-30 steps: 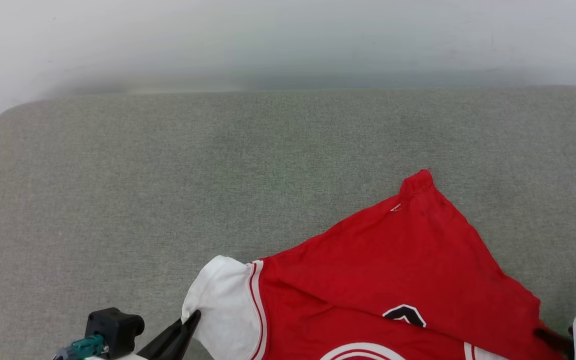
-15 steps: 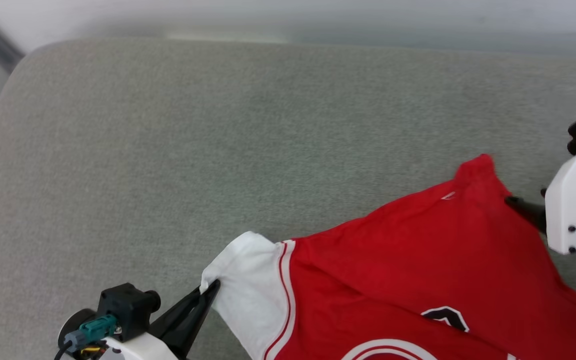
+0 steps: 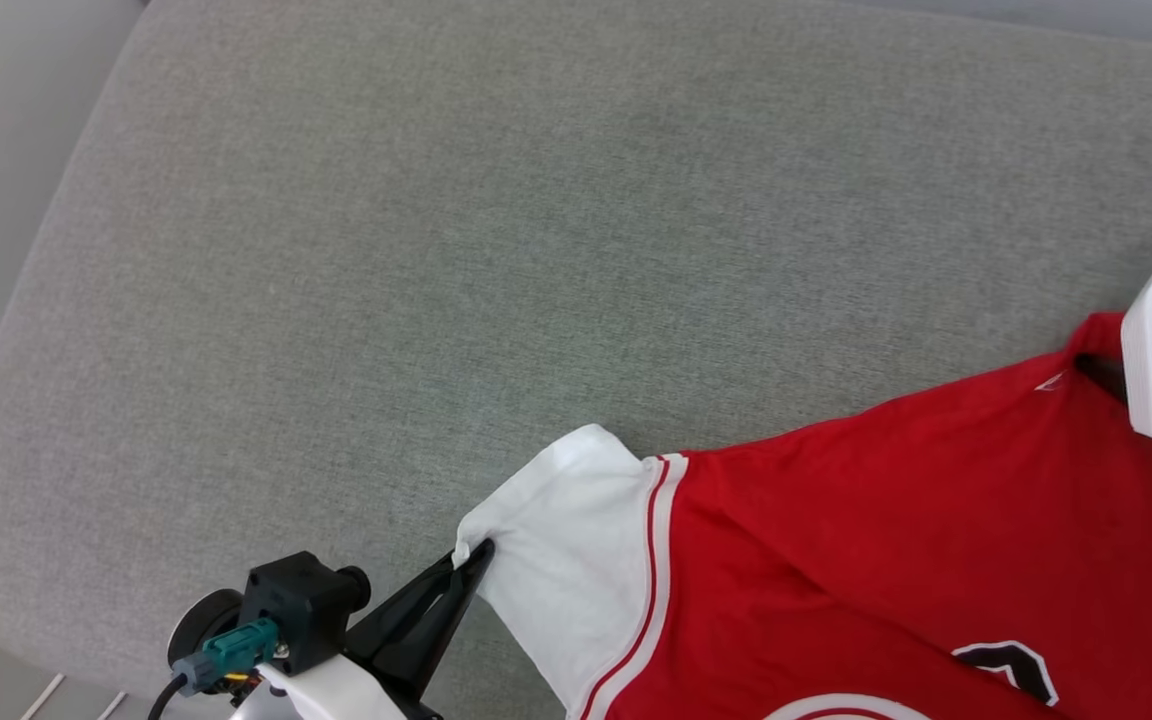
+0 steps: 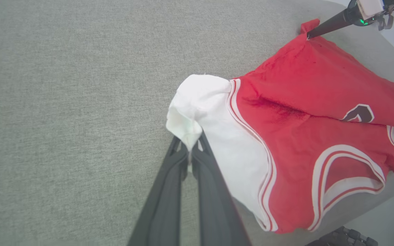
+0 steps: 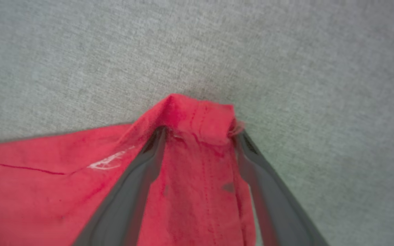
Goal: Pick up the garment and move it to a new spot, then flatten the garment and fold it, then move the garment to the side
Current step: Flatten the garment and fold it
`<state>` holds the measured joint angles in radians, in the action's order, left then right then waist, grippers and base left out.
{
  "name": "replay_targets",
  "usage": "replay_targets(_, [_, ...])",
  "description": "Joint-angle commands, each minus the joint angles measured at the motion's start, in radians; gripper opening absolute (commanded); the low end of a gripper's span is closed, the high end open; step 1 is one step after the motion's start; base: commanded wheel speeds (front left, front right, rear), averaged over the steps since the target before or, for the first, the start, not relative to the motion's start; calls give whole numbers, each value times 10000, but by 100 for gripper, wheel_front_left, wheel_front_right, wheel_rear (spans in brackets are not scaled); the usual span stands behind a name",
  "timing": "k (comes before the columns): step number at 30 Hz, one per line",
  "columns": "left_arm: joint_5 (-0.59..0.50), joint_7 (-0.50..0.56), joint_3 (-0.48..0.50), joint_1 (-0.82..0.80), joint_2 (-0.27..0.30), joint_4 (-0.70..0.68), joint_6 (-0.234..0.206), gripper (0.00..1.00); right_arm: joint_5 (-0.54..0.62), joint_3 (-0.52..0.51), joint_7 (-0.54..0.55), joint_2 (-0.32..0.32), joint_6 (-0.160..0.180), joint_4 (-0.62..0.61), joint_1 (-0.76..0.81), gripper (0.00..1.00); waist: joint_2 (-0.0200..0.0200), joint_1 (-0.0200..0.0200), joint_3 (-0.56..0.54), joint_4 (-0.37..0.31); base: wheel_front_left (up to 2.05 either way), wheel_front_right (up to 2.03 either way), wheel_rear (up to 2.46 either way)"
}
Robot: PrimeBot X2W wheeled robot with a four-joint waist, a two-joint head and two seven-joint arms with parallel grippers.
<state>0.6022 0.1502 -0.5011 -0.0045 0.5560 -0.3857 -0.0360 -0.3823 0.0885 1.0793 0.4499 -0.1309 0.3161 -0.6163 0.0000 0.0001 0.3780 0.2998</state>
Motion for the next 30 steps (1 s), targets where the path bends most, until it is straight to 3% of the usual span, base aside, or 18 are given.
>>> replay_targets(1, [-29,-78,0,-106,-34,34,0,0,8,255,126,1,3,327,207,100,0,-1,126,184,0,0,0])
replay_targets(7, [-2,-140,-6,-113,-32,100,-2,0,-94,694,94,195,3,705,603,100,0,-1,182,290,0,0,0])
replay_targets(8, [0,-148,-9,-122,-36,102,-7,0,-137,741,79,203,3,761,628,55,0,-1,183,290,0,0,0])
replay_targets(9, [2,-156,-13,-132,-37,106,-9,0,-169,764,61,212,3,792,623,21,0,-1,179,287,0,0,0])
replay_targets(10, [3,-154,-11,-146,-35,109,-13,0,-192,777,-21,211,3,809,600,0,0,-1,172,277,0,0,0])
replay_targets(19, [-42,-288,175,-209,101,88,-94,0,-243,657,-1183,132,3,841,-41,0,0,-1,-319,-87,0,0,0])
replay_targets(30, [-211,-643,1287,-419,699,-546,-569,0,-1134,824,-2703,167,5,276,-664,0,0,-1,-1814,-1243,0,0,0])
